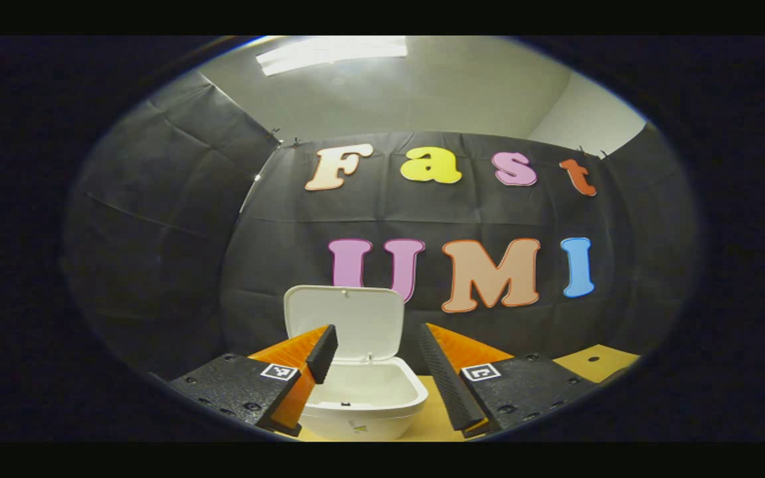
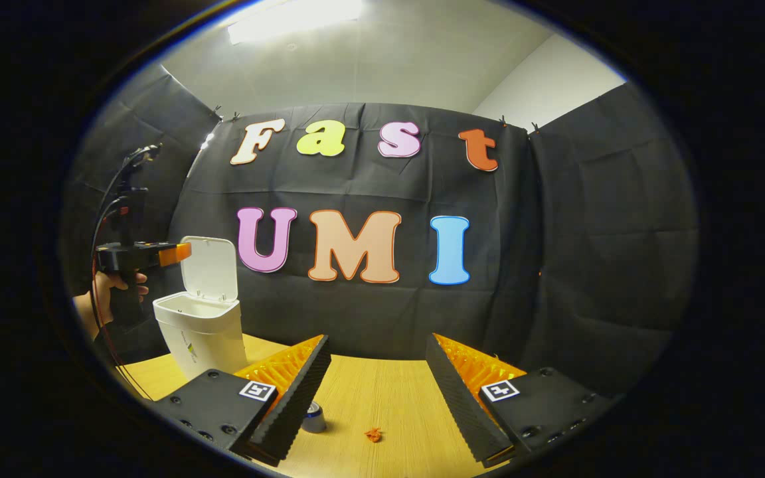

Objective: Press the lid of the desktop garbage bin to open it, pick up the crumpled paper on the desktop and throw it into the bin, then pick up the pop can on the desktop and drop it into the bin, and finally close the garbage bin lid.

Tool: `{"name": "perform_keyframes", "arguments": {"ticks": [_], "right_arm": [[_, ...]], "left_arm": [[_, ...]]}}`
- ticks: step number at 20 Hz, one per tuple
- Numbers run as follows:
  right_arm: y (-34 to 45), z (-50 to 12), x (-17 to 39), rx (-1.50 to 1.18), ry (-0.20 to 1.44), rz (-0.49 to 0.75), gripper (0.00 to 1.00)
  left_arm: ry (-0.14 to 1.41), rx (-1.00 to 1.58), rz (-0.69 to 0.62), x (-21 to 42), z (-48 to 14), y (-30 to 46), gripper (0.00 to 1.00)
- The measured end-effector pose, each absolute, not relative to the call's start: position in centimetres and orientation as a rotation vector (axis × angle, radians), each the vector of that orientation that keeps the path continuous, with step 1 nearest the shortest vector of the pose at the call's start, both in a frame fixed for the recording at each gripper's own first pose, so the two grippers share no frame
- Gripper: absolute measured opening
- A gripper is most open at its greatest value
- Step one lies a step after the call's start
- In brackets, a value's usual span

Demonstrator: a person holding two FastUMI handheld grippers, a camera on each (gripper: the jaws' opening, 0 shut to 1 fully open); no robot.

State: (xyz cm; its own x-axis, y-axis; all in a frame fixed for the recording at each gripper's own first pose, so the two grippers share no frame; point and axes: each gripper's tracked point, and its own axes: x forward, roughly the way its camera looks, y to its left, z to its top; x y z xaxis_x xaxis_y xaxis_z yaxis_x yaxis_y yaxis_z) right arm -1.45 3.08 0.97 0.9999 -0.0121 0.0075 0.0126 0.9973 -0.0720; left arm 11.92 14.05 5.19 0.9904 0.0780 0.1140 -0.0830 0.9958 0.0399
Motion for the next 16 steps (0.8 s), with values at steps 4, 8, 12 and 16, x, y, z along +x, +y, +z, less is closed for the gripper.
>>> {"name": "perform_keyframes", "arguments": {"ticks": [4, 8, 12, 16], "right_arm": [[1.4, 0.1, -0.2, -0.041, 0.006, 0.005, 0.96], [-0.1, -4.2, 1.9, -0.043, 0.084, 0.035, 0.96], [-1.3, -13.3, 4.6, -0.081, 0.282, 0.072, 0.96], [-1.7, -23.3, 6.3, -0.122, 0.532, 0.15, 0.97]], "left_arm": [[-0.11, 0.061, 0.046, 7.5, 4.6, 10.1, 0.92], [-0.117, 0.065, 0.031, 3.1, 2.6, 6.5, 0.92], [-0.037, 0.06, 0.015, 0.1, -1.1, 3.3, 0.92], [0.042, 0.063, 0.042, -1.3, -3.1, 1.9, 0.93]]}}
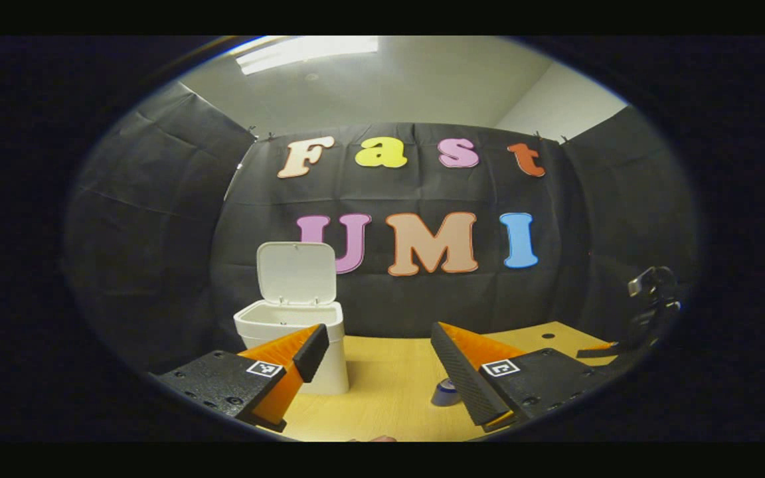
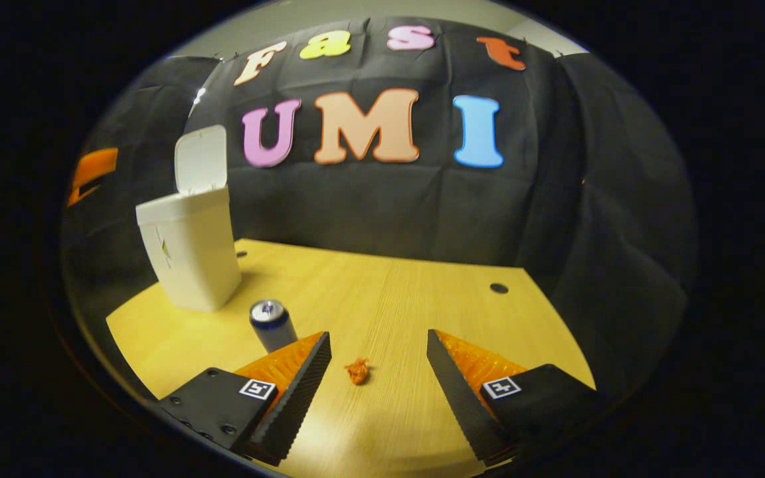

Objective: Press the lid of the desktop garbage bin to open it, pick up the crumpled paper on the desktop and throw it into the bin, then pick up the pop can on the desktop and drop it into the bin, and finally close the garbage bin lid.

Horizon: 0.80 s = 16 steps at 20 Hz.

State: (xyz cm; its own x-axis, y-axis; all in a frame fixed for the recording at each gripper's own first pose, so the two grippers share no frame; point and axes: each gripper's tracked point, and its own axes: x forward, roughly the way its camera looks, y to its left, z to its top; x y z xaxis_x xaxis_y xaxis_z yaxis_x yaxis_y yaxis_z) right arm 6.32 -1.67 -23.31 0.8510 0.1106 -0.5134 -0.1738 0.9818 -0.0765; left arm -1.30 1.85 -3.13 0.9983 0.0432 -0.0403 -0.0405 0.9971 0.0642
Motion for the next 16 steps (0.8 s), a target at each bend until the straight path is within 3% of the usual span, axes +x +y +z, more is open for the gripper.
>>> {"name": "perform_keyframes", "arguments": {"ticks": [9, 12, 14, 16], "right_arm": [[0.1, -33.1, 11.4, -0.185, 0.675, 0.245, 1.0], [0.6, -34.6, 12.8, -0.161, 0.7, 0.253, 0.93], [1.1, -35.6, 13.1, -0.155, 0.724, 0.28, 0.77], [1.3, -36.1, 13.5, -0.155, 0.73, 0.317, 0.48]], "left_arm": [[0.147, 0.137, 0.142, -4.0, -5.7, 0.7, 0.93], [0.174, 0.163, 0.165, -4.3, -6.2, 0.4, 0.93], [0.181, 0.173, 0.168, -4.2, -6.4, 0.0, 0.93], [0.196, 0.18, 0.162, -3.9, -7.0, -0.2, 0.91]]}}
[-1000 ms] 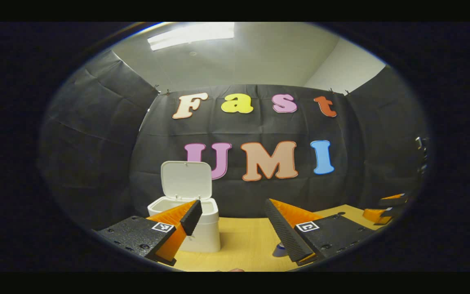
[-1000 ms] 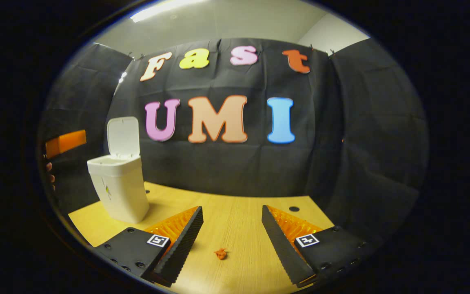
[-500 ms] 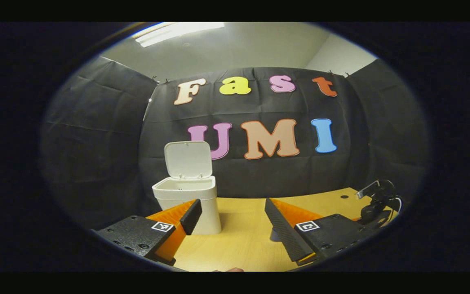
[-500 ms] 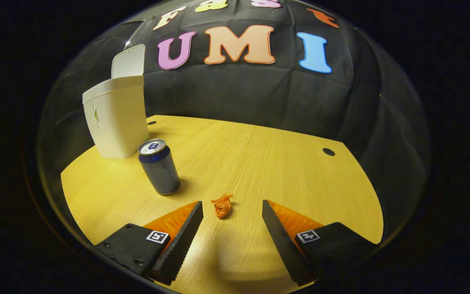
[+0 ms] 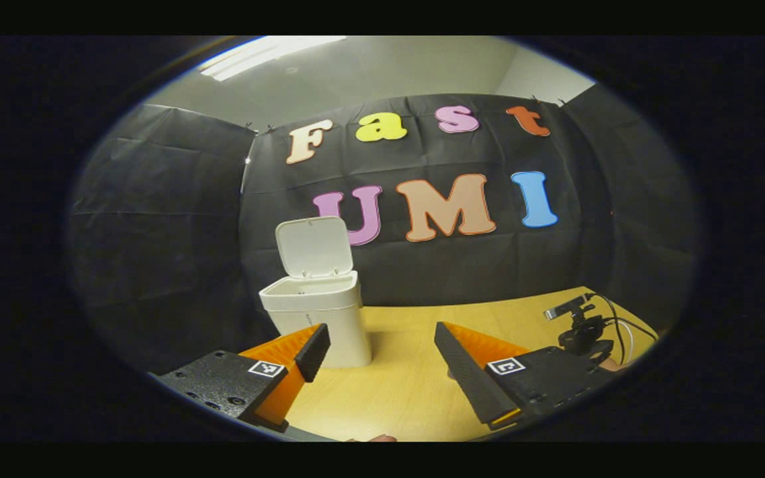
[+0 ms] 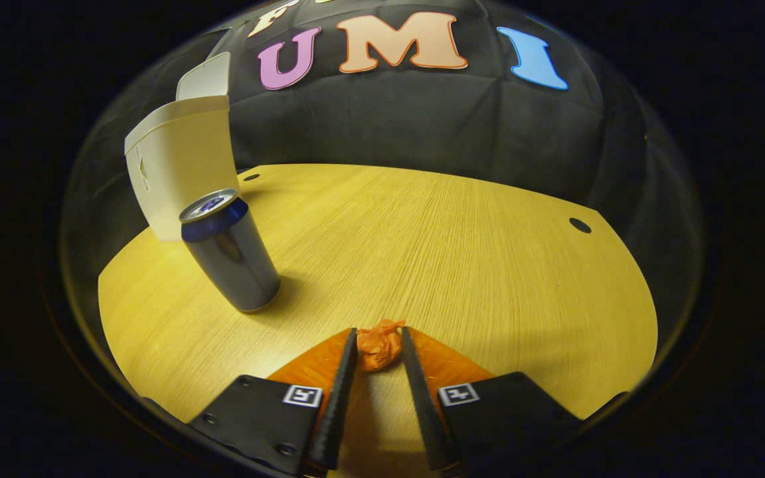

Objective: Press the lid of the desktop garbage bin to open it, pick up the crumpled paper on the desktop and throw it into the bin, then pick up the pop can on the desktop and drop it into the bin, and finally close the garbage bin lid.

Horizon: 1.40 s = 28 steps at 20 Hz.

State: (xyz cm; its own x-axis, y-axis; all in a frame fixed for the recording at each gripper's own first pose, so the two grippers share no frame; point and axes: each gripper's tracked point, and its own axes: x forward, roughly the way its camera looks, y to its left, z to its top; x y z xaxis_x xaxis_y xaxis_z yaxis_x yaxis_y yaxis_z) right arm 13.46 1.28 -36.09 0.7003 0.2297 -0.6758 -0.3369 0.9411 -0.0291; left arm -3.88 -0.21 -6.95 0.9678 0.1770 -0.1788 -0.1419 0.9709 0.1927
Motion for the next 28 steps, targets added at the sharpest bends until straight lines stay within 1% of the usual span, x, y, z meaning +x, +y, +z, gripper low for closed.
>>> {"name": "perform_keyframes", "arguments": {"ticks": [1, 3, 4, 5, 6, 7, 8, 9, 13, 16, 20, 21, 22, 24, 25, 27, 28], "right_arm": [[1.6, -35.6, 13.5, -0.16, 0.716, 0.317, 0.36], [1.9, -34.1, 13.2, -0.148, 0.699, 0.331, 0.2], [2.5, -32.6, 13.2, -0.124, 0.673, 0.343, 0.2], [2.9, -30.9, 13.4, -0.113, 0.645, 0.347, 0.2], [4.0, -28.1, 13.2, -0.098, 0.609, 0.354, 0.2], [5.1, -24.9, 13.3, -0.08, 0.561, 0.361, 0.2], [6.4, -21.5, 13.3, -0.067, 0.507, 0.37, 0.2], [7.8, -17.9, 13.3, -0.06, 0.446, 0.386, 0.19], [14.6, -6.5, 13.6, -0.058, 0.237, 0.434, 0.19], [21.0, -1.1, 14.1, -0.055, 0.153, 0.492, 0.19], [30.8, 0.3, 15.4, -0.096, 0.116, 0.572, 0.21], [33.5, -0.4, 16.2, -0.095, 0.131, 0.6, 0.21], [36.0, -1.5, 16.9, -0.091, 0.15, 0.623, 0.19], [40.0, -3.7, 18.1, -0.088, 0.199, 0.654, 0.19], [41.9, -4.9, 19.0, -0.092, 0.228, 0.662, 0.21], [45.0, -7.2, 19.9, -0.103, 0.285, 0.678, 0.19], [45.7, -8.1, 20.3, -0.115, 0.304, 0.675, 0.19]], "left_arm": [[0.201, 0.179, 0.15, -3.6, -7.4, -0.4, 0.95], [0.208, 0.169, 0.106, -2.8, -8.2, -0.9, 0.95], [0.21, 0.16, 0.084, -2.3, -8.6, -1.0, 0.95], [0.21, 0.149, 0.059, -1.6, -9.0, -1.0, 0.99], [0.212, 0.139, 0.029, -1.0, -9.5, -1.1, 0.95], [0.216, 0.132, -0.003, -0.5, -10.1, -1.1, 0.95], [0.221, 0.127, -0.03, -0.1, -10.7, -0.9, 1.0], [0.225, 0.119, -0.055, 0.3, -11.3, -0.5, 0.95], [0.237, 0.08, -0.113, 1.3, -12.4, 2.0, 0.95], [0.228, 0.048, -0.128, 1.7, -12.4, 4.6, 0.95], [0.23, 0.021, -0.097, 1.3, -12.8, 9.3, 0.95], [0.228, 0.025, -0.085, 1.2, -12.9, 10.6, 0.99], [0.223, 0.033, -0.07, 1.0, -12.8, 11.8, 0.95], [0.227, 0.055, -0.039, 0.6, -13.2, 14.3, 0.95], [0.232, 0.061, -0.023, 0.4, -13.5, 15.3, 0.95], [0.247, 0.065, 0.01, -0.1, -13.9, 17.3, 0.95], [0.255, 0.063, 0.026, -0.3, -14.1, 18.1, 0.99]]}}
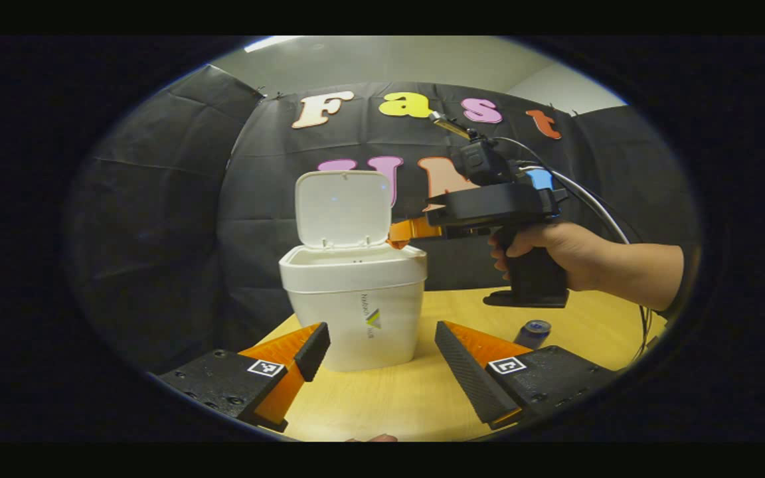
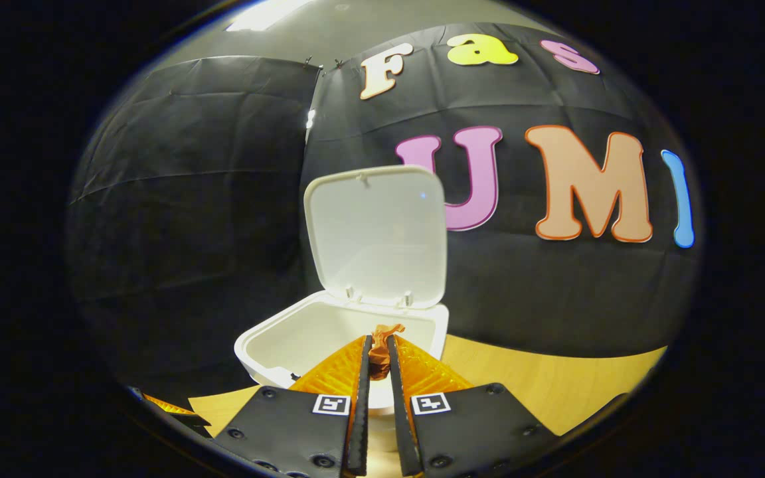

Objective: Press the lid of the desktop garbage bin to open it, pick up the crumpled paper on the desktop and throw it into the bin, then pick up the pop can on the desktop and drop it into the bin, and finally close the garbage bin lid.

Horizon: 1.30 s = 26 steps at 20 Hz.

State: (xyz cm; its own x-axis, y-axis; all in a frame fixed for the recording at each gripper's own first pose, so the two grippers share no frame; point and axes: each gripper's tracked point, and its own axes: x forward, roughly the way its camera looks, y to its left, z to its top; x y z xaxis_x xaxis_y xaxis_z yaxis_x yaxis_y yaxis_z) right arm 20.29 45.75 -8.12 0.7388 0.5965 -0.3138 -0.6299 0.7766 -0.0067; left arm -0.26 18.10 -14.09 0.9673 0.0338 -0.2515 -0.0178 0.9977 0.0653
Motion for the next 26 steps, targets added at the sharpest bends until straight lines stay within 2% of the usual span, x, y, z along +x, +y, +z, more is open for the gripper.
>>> {"name": "perform_keyframes", "arguments": {"ticks": [1, 2, 3, 4, 5, 6, 8, 11, 12, 14, 17, 21, 26], "right_arm": [[46.4, -9.3, 20.5, -0.13, 0.331, 0.67, 0.19], [46.5, -10.1, 20.4, -0.148, 0.355, 0.662, 0.2], [47.0, -9.8, 20.4, -0.146, 0.316, 0.673, 0.29], [46.7, -9.8, 20.4, -0.161, 0.312, 0.659, 0.46], [46.6, -9.3, 20.0, -0.164, 0.303, 0.66, 0.63], [46.3, -8.5, 19.8, -0.158, 0.287, 0.66, 0.63], [44.7, -6.5, 18.9, -0.14, 0.254, 0.654, 0.73], [42.3, -3.1, 18.4, -0.075, 0.198, 0.686, 0.78], [42.0, -2.2, 18.3, -0.06, 0.194, 0.706, 0.75], [42.2, -2.1, 18.3, -0.05, 0.222, 0.743, 0.76], [41.0, -2.0, 18.6, -0.042, 0.249, 0.731, 0.78], [32.3, 0.6, 17.4, -0.024, 0.159, 0.624, 0.78], [16.2, -0.5, 14.5, -0.066, 0.077, 0.327, 0.78]], "left_arm": [[0.261, 0.06, 0.04, -0.5, -14.4, 18.6, 0.95], [0.263, 0.058, 0.051, -0.6, -14.5, 19.1, 0.96], [0.269, 0.054, 0.058, -0.8, -14.6, 19.5, 0.95], [0.273, 0.052, 0.063, -0.7, -15.0, 19.3, 0.99], [0.274, 0.05, 0.064, -0.6, -15.3, 19.3, 0.95], [0.273, 0.046, 0.057, -0.4, -15.5, 19.2, 0.94], [0.27, 0.044, 0.038, -0.2, -15.1, 18.0, 0.93], [0.271, 0.039, -0.007, 0.5, -15.7, 15.1, 0.93], [0.266, 0.036, -0.019, 0.7, -15.7, 14.2, 0.93], [0.275, 0.033, -0.025, 0.9, -16.0, 12.8, 0.92], [0.283, 0.027, -0.044, 0.4, -16.1, 11.3, 0.93], [0.271, 0.047, -0.079, 0.0, -16.1, 9.6, 0.93], [0.274, 0.024, -0.12, 1.1, -17.1, 6.0, 0.93]]}}
